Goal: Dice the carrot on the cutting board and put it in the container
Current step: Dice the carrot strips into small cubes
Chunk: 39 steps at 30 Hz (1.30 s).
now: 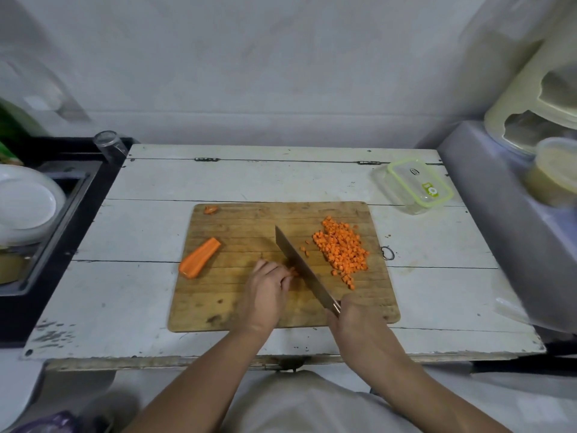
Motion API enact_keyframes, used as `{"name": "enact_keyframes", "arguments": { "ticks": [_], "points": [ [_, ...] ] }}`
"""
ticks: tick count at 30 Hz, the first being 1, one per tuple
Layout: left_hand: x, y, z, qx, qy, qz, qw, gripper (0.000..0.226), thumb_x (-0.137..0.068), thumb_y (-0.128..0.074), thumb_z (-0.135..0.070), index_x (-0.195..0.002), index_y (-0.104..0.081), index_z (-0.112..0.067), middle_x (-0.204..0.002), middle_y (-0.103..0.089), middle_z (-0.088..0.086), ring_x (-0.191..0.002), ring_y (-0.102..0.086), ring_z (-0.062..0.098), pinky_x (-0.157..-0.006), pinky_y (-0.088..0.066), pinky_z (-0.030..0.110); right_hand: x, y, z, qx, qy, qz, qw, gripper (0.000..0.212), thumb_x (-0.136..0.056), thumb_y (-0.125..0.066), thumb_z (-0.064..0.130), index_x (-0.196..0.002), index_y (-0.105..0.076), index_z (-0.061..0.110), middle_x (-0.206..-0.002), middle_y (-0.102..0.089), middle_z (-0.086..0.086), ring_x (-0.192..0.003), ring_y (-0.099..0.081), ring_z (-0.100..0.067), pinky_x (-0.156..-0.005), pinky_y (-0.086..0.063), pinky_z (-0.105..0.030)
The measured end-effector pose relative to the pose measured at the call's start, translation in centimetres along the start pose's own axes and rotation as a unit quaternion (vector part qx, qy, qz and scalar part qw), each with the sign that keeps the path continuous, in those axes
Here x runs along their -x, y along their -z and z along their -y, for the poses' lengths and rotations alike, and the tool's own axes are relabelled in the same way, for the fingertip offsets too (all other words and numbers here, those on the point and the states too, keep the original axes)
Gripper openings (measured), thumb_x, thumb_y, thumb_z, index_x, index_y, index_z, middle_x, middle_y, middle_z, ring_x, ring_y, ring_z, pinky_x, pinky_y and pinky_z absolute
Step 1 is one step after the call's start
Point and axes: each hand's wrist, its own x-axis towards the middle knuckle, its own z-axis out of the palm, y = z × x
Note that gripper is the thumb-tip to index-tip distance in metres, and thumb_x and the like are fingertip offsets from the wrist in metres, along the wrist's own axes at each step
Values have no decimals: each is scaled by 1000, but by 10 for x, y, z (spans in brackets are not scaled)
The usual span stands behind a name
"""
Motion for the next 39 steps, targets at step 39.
{"name": "enact_keyframes", "arguments": {
  "ticks": [39],
  "points": [
    [12,14,6,3,-71,2,997,15,-90,-71,-1,-101,-77,-10,-97,-71,-1,-93,-59,16,-81,-54,31,8,-4,1,-15,2,13,1000,27,-104,-43,45,-96,-46,19,-80,-58,0,-74,-58,-25,-58,-40,-36]
  ]
}}
